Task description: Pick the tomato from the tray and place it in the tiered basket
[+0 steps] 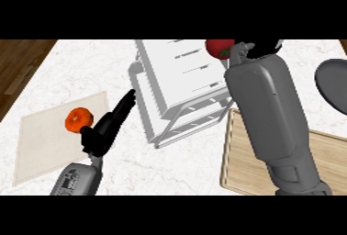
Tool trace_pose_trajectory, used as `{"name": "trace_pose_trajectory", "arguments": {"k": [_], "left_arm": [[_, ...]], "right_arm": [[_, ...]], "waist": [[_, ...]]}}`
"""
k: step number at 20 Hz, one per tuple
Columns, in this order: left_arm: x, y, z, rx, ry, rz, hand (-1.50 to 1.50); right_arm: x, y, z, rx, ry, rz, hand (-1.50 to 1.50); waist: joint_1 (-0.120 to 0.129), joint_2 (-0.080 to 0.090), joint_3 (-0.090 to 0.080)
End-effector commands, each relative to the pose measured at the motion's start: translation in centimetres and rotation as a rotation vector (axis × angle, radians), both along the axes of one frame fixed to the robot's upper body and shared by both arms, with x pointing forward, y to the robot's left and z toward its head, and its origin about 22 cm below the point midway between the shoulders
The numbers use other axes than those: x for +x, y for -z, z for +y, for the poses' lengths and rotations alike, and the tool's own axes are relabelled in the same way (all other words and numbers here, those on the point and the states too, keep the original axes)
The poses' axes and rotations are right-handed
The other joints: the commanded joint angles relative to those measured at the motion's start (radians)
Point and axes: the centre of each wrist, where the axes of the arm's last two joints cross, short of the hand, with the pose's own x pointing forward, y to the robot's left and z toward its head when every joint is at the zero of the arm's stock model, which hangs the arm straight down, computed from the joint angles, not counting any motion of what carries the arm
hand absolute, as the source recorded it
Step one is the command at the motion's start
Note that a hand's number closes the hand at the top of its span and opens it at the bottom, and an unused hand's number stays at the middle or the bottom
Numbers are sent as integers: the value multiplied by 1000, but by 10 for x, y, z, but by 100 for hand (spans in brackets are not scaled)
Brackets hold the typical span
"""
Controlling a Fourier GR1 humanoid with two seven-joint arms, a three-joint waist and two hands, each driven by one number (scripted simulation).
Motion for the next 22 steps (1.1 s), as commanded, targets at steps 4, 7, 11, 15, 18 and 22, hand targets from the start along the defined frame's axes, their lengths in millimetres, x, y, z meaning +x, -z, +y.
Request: {"name": "trace_pose_trajectory", "arguments": {"k": [4, 7, 11, 15, 18, 22], "left_arm": [[1, 0, -2, -11, -22, 6, 0], [-9, 9, 23, 5, -67, 27, 0], [-18, 17, 34, 17, -123, 52, 0], [-20, 19, 35, 6, -153, 49, 0], [-28, 22, 48, 13, -170, 61, 0], [-29, 24, 39, 3, -186, 61, 0]], "right_arm": [[9, -2, 11, 245, 226, -119, -150], [15, 0, 7, 151, 334, -159, -150], [11, -2, -6, 63, 450, -262, -150], [-4, -22, -15, 36, 525, -411, -150], [-24, -33, -19, 28, 546, -499, -150], [-51, -23, -36, 29, 567, -514, -150]], "waist": [[-37, -10, -3], [-64, -23, -6], [-127, -43, -6], [-162, -54, -5], [-165, -64, -4], [-193, -70, -2]]}}
